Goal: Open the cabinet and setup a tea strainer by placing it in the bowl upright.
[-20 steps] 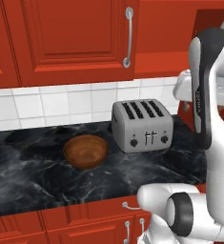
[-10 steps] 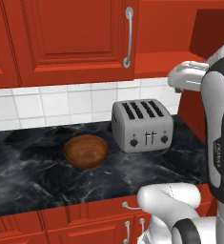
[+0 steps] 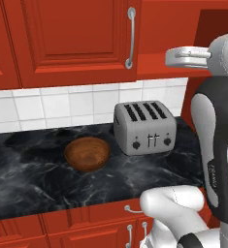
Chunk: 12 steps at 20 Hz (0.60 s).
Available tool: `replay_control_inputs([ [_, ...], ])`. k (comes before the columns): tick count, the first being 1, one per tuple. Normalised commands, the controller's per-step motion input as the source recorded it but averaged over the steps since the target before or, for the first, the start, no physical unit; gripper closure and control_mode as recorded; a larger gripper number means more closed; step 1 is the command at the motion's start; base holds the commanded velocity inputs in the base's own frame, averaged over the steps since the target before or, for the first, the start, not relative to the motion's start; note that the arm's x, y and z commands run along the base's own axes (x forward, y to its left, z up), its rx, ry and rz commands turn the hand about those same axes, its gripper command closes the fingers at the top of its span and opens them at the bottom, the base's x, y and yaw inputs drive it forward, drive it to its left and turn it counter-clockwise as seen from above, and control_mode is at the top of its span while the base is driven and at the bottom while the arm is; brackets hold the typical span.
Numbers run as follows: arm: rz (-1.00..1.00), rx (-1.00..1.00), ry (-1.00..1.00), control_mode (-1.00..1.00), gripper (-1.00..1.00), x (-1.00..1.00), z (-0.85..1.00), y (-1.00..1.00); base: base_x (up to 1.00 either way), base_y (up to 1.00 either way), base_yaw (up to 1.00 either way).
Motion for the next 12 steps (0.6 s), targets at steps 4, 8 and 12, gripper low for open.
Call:
replay_control_inputs([
  [4,-0.09,-0.06,-0.01,-1.0,-1.0,0.78,0.0,0.33,0.0,0.0,0.0],
  [8,-0.03,-0.04,0.07,-1.0,-1.0,0.58,0.01,0.25,0.0,0.0,0.0],
  [12,0.0,-0.01,0.12,-1.0,-1.0,0.38,0.23,0.01,0.0,0.0,0.0],
])
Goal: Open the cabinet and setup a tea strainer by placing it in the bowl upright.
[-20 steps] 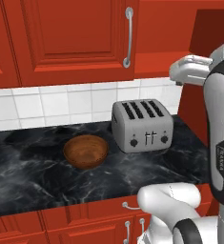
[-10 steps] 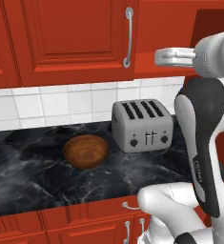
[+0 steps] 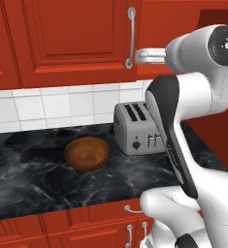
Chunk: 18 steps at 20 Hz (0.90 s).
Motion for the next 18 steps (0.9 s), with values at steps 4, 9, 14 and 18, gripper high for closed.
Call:
replay_control_inputs([
  [4,0.0,0.07,0.02,-1.0,-1.0,0.03,0.17,-0.03,0.0,0.0,0.0],
  [9,0.01,0.1,0.13,-1.0,-1.0,0.26,0.14,0.0,0.0,0.0,0.0],
  [14,0.08,0.03,0.22,-1.0,-1.0,0.45,0.01,0.03,0.0,0.0,0.0],
  [18,0.01,-0.02,0.18,-1.0,-1.0,0.35,0.0,0.0,0.0,0.0,0.0],
])
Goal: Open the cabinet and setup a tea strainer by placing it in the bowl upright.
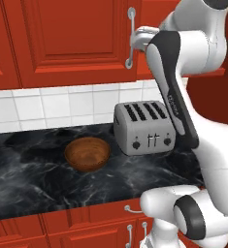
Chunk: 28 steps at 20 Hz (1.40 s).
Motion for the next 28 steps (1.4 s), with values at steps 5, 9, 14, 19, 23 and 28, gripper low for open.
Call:
replay_control_inputs([
  [5,0.0,-0.15,0.0,-1.0,-1.0,0.39,0.0,0.0,0.0,0.0,0.0],
  [9,0.0,-0.13,0.0,-1.0,-1.0,0.49,0.0,0.04,0.0,0.0,0.0],
  [14,0.0,-0.01,-0.01,-1.0,-1.0,0.55,0.0,0.1,0.0,0.0,0.0],
  [19,0.0,0.0,-0.1,-1.0,-1.0,0.58,0.0,0.1,0.0,0.0,0.0],
  [23,0.0,0.0,-0.15,-1.0,-1.0,0.59,0.0,0.06,0.0,0.0,0.0],
  [28,0.0,0.0,-0.16,-1.0,-1.0,0.5,-0.01,0.15,0.0,0.0,0.0],
])
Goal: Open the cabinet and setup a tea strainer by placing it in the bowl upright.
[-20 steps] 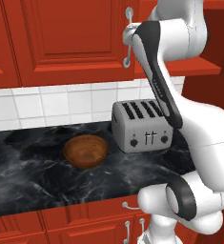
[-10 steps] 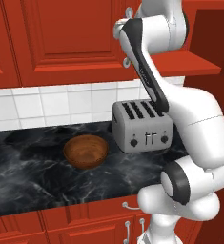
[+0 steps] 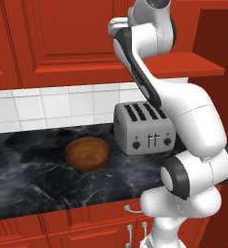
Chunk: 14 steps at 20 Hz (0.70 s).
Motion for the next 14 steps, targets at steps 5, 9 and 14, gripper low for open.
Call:
replay_control_inputs([
  [5,0.0,0.0,-0.1,-1.0,-1.0,0.38,-0.01,0.16,0.0,0.0,0.0],
  [9,0.0,0.0,0.0,-1.0,-1.0,0.24,-0.07,0.0,0.0,0.0,0.0],
  [14,0.0,0.0,-0.03,-1.0,-1.0,0.18,-0.02,0.0,0.0,0.0,0.0],
])
